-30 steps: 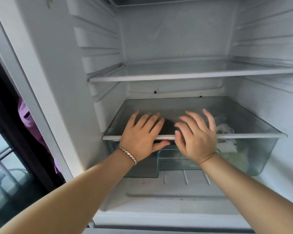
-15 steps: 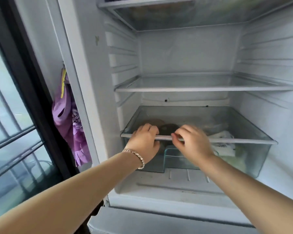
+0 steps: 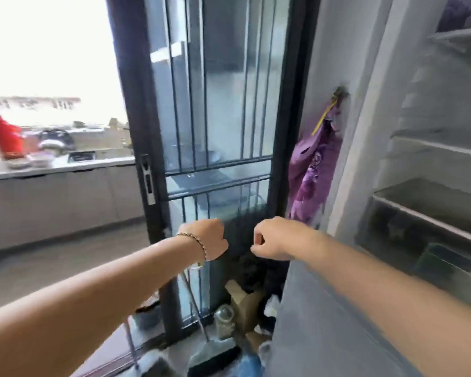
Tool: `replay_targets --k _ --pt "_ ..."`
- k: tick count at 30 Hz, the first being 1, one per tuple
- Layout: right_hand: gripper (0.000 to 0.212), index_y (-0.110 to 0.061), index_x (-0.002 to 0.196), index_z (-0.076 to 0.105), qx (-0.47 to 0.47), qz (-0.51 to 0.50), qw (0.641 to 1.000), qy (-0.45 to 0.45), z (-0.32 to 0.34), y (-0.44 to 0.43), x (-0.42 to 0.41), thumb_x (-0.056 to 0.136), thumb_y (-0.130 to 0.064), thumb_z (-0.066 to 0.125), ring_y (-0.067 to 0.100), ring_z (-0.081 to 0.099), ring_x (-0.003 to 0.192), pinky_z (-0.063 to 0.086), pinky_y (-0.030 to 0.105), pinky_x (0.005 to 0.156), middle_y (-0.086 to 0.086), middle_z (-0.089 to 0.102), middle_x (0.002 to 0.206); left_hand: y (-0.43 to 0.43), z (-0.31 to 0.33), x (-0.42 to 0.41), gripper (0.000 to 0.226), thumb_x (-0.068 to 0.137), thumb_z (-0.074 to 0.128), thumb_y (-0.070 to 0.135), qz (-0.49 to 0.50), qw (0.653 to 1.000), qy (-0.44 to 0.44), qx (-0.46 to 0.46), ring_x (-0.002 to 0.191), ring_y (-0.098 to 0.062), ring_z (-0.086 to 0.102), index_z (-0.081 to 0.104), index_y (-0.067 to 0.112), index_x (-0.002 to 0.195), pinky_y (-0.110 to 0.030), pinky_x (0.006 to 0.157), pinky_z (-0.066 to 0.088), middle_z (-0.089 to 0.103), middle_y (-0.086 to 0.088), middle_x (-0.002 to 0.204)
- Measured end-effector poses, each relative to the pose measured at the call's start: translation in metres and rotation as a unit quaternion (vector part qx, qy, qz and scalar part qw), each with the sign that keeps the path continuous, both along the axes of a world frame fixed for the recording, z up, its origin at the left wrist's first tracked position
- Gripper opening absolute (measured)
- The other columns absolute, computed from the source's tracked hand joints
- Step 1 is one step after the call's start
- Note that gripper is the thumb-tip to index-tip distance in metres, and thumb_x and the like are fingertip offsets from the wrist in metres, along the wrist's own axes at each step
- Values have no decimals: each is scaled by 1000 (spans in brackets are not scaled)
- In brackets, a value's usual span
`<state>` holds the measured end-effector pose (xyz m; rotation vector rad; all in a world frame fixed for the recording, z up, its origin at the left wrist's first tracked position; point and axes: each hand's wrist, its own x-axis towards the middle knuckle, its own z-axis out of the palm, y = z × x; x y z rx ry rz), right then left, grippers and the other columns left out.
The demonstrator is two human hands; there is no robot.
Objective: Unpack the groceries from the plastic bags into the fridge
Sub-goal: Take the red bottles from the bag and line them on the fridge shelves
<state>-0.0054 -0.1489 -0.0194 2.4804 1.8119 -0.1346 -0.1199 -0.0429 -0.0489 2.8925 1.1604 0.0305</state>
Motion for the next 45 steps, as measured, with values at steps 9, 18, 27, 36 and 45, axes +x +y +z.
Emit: replay_targets --k 9,18,27,36,45 --pt "29 -17 110 66 11 303 953 -4 -1 70 -274 92 -33 50 25 60 106 46 28 81 4 64 116 -14 1 -322 28 90 44 26 321 947 -14 20 105 -27 60 62 12 106 -28 76 43 63 -8 116" --pt "30 -14 111 63 -21 534 845 9 -38 17 -638 92 -30 47 26 59 105 49 31 86 5 62 115 -167 -35 -680 27 91 45 27 612 788 -48 -47 110 -29 58 59 14 110 -31 85 44 61 -6 119" --pt "27 -11 105 64 -60 717 695 22 -60 -116 -939 93 -25 45 29 60 98 46 33 77 9 64 103 -359 -48 -912 24 91 43 24 781 620 -72 -30 103 -27 59 60 16 106 -30 78 42 62 -6 113" --pt "24 -14 99 65 -73 812 578 34 -106 -239 -1168 90 -26 46 25 63 92 54 37 80 3 64 101 -499 -83 -1086 26 92 43 25 871 485 -68 -38 88 -24 60 62 13 105 -30 68 43 63 -5 96" --pt "28 -14 108 60 -66 856 513 22 -134 -306 -1387 94 -27 40 22 60 89 48 30 74 2 62 106 -580 -85 -1270 26 95 41 29 922 377 -82 -27 88 -27 60 60 14 106 -28 69 41 60 -7 100"
